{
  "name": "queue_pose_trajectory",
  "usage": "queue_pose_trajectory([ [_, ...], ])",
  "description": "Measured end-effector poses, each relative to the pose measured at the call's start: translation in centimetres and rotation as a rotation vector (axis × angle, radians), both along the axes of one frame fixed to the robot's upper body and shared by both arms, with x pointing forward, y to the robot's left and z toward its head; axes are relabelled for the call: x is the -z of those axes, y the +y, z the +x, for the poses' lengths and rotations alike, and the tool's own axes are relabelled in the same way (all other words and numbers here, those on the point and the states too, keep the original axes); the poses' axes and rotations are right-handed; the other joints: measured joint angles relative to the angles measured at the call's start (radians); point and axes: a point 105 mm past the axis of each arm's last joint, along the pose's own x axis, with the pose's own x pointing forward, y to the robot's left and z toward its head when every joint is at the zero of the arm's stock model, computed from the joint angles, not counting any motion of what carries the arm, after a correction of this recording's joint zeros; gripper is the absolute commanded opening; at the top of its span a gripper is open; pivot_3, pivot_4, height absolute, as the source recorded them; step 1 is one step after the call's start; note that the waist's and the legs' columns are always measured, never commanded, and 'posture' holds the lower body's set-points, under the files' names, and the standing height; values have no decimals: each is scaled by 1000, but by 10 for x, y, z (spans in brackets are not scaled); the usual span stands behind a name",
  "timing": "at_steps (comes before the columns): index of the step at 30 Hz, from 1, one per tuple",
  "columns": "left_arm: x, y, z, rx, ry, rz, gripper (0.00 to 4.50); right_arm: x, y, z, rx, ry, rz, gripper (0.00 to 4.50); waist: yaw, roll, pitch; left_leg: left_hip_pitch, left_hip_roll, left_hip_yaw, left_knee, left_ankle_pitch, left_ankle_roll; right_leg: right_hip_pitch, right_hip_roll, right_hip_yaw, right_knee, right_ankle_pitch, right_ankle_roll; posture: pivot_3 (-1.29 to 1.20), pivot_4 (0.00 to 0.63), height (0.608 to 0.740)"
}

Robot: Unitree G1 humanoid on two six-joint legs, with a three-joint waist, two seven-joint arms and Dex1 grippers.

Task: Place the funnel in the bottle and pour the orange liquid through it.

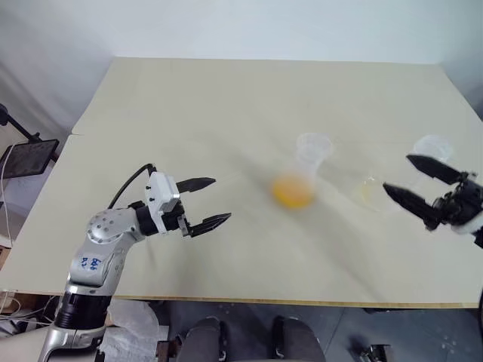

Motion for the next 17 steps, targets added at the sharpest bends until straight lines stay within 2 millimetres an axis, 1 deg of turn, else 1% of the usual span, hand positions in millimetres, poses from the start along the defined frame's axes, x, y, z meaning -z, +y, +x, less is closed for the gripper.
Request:
queue_pose_trajectory([
  [4,5,5,-6,-14,23,4,4500,22,10,-6,-96,28,-106,4486,-1,0,0,2,0,3,0,0,0,1,0,3,0,0,0,0,150,740],
  [9,4,7,-7,-19,15,20,4500,34,11,-6,-139,37,-151,4486,-1,0,0,3,0,3,0,0,0,0,0,4,0,0,0,0,150,740],
  [14,4,13,-5,-69,-4,27,4500,49,12,-9,-185,34,-209,4486,1,0,0,2,0,3,0,0,0,0,0,3,0,0,0,0,150,740],
  [15,4,13,-5,-74,-11,29,4500,50,12,-10,-185,28,-213,4486,1,0,0,2,0,3,0,0,0,0,0,3,0,0,0,0,150,740],
  [16,3,13,-3,-87,-31,32,4500,55,9,-13,-173,29,-219,4486,3,0,0,2,0,3,0,0,0,0,0,3,0,0,0,0,150,740],
  [17,1,11,-2,-99,-53,15,4500,64,-1,-24,-111,26,-201,4486,6,0,0,2,0,1,0,0,0,1,0,2,1,0,0,0,150,740],
])
